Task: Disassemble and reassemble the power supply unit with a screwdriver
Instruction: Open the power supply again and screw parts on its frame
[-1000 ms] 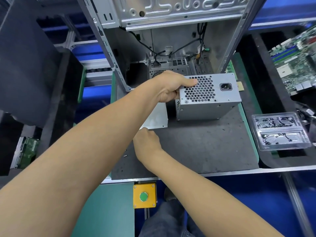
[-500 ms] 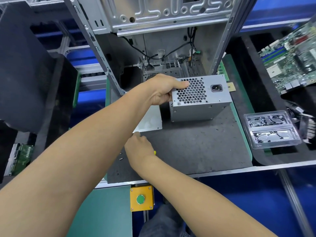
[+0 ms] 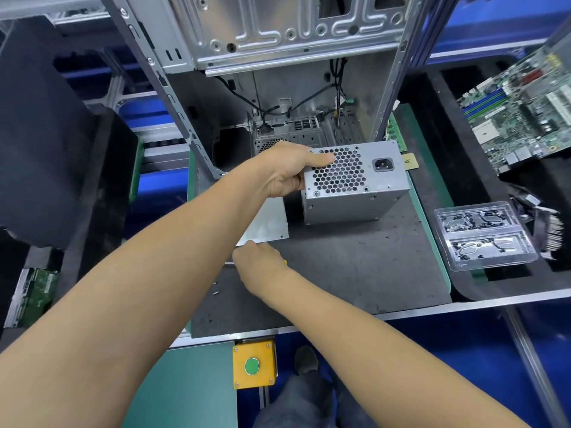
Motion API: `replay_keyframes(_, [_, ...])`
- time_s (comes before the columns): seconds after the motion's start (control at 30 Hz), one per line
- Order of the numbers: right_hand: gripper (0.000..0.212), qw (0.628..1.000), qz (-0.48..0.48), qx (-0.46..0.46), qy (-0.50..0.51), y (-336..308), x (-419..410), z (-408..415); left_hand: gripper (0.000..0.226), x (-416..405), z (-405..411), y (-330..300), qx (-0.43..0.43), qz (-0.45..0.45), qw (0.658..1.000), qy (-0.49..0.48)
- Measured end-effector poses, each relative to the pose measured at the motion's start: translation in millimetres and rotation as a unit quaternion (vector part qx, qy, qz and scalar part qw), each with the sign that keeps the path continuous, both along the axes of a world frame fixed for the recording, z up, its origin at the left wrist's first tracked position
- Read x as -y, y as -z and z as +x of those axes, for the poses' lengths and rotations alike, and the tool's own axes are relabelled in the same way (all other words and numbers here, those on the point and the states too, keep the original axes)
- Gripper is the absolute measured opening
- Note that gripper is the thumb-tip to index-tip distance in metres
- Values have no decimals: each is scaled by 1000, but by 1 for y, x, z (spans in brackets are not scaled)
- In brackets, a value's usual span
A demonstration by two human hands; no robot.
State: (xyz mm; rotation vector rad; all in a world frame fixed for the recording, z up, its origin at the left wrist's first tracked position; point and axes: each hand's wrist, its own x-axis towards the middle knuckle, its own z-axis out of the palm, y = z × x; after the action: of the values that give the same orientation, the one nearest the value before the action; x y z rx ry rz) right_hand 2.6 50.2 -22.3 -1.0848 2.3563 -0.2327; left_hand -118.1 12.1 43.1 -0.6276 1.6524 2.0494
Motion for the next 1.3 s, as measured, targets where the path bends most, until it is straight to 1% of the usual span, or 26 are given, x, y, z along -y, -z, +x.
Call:
replay_keyframes(0.17, [23,999,-2,-2,-46,2,-1,-7,3,0,1,-1,0,1,1000,0])
replay_keyframes(0.33, [19,999,3,10,-31,10,-16,-13,4,0,2,0,-4,0,1000,-7])
replay_keyframes(0.53, [7,999,-30,0,44,22,-83,-36,4,-1,0,-1,-5,-1,1000,-8])
replay_keyframes(0.7, [13,986,-79,1,146,21,-146,-66,6,-1,-1,0,-7,0,1000,-8])
replay_keyframes(0.83, [24,983,-108,-7,147,20,-171,-68,4,-2,0,2,-8,7,1000,-19])
replay_keyframes(0.9, [23,973,-161,-32,164,20,-182,-66,2,-3,1,2,-11,9,1000,-26])
replay_keyframes(0.97, [19,956,-204,-85,193,22,-193,-62,3,-3,2,2,-12,8,1000,-28])
replay_keyframes(1.03, [17,945,-205,-126,221,25,-203,-58,3,-4,3,1,-11,8,999,-31])
replay_keyframes(1.07, [15,943,-196,-128,238,26,-207,-57,3,-3,3,1,-11,7,999,-32])
replay_keyframes(1.13, [12,936,-191,-84,282,30,-212,-55,3,-4,4,0,-9,5,999,-33])
replay_keyframes(1.2, [19,928,-202,-3,313,32,-215,-55,3,-4,4,0,-9,6,999,-34])
replay_keyframes(1.23, [21,934,-190,29,302,33,-215,-53,3,-5,5,0,-9,7,999,-35])
replay_keyframes(1.27, [20,948,-165,36,271,34,-214,-52,3,-5,5,0,-10,7,999,-38])
replay_keyframes(1.3, [17,962,-138,24,235,36,-212,-50,3,-5,6,-1,-9,8,999,-40])
